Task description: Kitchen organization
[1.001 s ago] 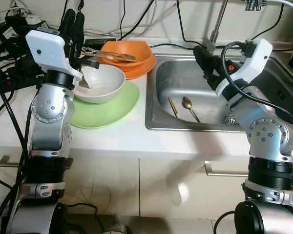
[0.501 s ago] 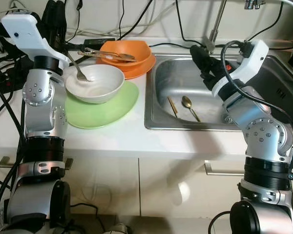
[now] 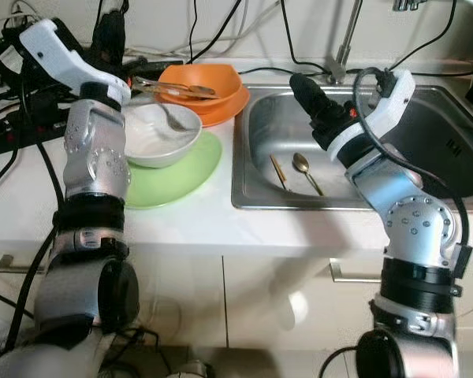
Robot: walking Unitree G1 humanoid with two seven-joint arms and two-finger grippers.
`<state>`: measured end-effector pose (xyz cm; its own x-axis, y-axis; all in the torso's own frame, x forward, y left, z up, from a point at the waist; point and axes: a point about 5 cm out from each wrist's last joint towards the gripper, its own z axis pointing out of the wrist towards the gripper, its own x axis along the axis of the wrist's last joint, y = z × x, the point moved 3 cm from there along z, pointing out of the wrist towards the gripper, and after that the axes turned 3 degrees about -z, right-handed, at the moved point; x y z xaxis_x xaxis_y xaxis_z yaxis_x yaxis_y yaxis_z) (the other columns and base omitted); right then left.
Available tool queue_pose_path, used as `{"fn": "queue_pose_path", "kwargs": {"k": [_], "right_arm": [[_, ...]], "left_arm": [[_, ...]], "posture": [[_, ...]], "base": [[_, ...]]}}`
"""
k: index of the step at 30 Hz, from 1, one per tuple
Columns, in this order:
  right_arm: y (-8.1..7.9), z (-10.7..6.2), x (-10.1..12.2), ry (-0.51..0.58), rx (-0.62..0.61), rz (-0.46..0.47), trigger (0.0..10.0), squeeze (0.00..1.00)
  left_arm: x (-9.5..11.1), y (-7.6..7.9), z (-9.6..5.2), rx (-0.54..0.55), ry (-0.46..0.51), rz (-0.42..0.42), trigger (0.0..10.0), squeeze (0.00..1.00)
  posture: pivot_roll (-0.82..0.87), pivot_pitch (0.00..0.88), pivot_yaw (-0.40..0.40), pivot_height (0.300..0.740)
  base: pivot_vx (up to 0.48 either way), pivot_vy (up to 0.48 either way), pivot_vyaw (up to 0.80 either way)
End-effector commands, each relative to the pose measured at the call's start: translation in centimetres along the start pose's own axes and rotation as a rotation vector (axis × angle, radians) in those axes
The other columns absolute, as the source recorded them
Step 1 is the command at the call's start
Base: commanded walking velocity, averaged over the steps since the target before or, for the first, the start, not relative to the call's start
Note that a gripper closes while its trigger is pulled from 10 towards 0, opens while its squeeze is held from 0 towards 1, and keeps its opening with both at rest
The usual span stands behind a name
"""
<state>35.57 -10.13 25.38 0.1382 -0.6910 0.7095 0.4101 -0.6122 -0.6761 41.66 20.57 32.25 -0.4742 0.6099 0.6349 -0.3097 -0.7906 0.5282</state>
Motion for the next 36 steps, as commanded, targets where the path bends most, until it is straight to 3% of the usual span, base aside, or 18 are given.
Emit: {"fn": "queue_pose_path", "kwargs": {"k": [1,3,6,11,15,16,17,22,25,26,27,30,36], "right_arm": [[-0.1,0.0,0.0,-0.005,-0.004,0.028,10.0,0.0],[-0.5,0.1,-0.7,-0.021,0.004,0.05,10.0,0.0],[-0.7,0.2,-0.7,-0.023,0.013,0.056,10.0,0.0],[-2.0,0.1,-1.1,-0.049,0.077,0.096,10.0,0.0],[-3.1,-0.2,-2.2,-0.122,0.141,-0.163,10.0,0.0],[-3.1,-0.2,-2.2,-0.122,0.141,-0.163,10.0,0.0],[-3.5,-0.3,-2.1,-0.134,0.175,-0.254,10.0,0.0],[-3.3,-1.3,-0.9,-0.188,0.274,-0.517,10.0,0.0],[-3.0,-1.7,-0.4,-0.211,0.306,-0.59,10.0,0.0],[-2.9,-2.0,0.1,-0.226,0.34,-0.674,10.0,0.0],[-2.9,-2.0,0.1,-0.226,0.34,-0.674,10.0,0.0],[-2.7,-2.3,0.8,-0.253,0.4,-0.826,10.0,0.0],[-1.8,-2.4,0.8,-0.342,0.461,-0.908,10.0,0.0]], "left_arm": [[0.0,0.0,0.4,0.012,0.0,-0.068,0.0,0.0],[-0.4,0.3,1.0,0.032,-0.007,-0.181,0.0,0.0],[-0.6,0.7,1.2,0.023,-0.007,-0.196,0.0,0.0],[-1.8,1.0,1.3,0.078,-0.016,-0.323,0.0,0.0],[-4.6,1.1,0.4,0.138,-0.08,-0.416,0.0,0.0],[-4.6,1.1,0.4,0.138,-0.08,-0.416,0.0,0.0],[-6.0,1.7,0.0,0.134,-0.12,-0.434,0.0,0.0],[-9.6,4.5,-1.1,0.081,-0.235,-0.476,0.0,0.0],[-10.3,5.5,-1.3,0.056,-0.26,-0.488,0.0,0.0],[-10.8,6.4,-1.4,0.039,-0.277,-0.503,0.0,0.0],[-10.8,6.4,-1.4,0.039,-0.277,-0.503,0.0,0.0],[-11.3,7.7,-1.7,0.012,-0.303,-0.533,0.0,0.0],[-11.4,9.1,-1.8,-0.026,-0.313,-0.539,0.0,0.0]], "posture": [[0.05,0.053,0.063,0.74],[0.04,0.056,0.064,0.74],[0.04,0.058,0.064,0.74],[0.04,0.065,0.054,0.74],[0.03,0.069,0.051,0.74],[0.03,0.069,0.051,0.74],[0.03,0.07,0.048,0.74],[0.02,0.076,0.04,0.74],[0.02,0.075,0.039,0.74],[0.02,0.075,0.037,0.74],[0.02,0.075,0.037,0.74],[0.01,0.075,0.035,0.74],[0.01,0.077,0.028,0.74]], "base": [[0.0,0.0,0.0],[0.0,0.0,0.0],[0.0,0.0,0.0],[0.0,0.0,0.0],[0.0,0.0,0.0],[0.0,0.0,0.0],[0.0,0.0,0.0],[0.0,0.0,0.0],[0.0,0.0,0.0],[0.0,0.0,0.0],[0.0,0.0,0.0],[0.0,0.0,0.0],[0.0,0.0,0.0]]}}
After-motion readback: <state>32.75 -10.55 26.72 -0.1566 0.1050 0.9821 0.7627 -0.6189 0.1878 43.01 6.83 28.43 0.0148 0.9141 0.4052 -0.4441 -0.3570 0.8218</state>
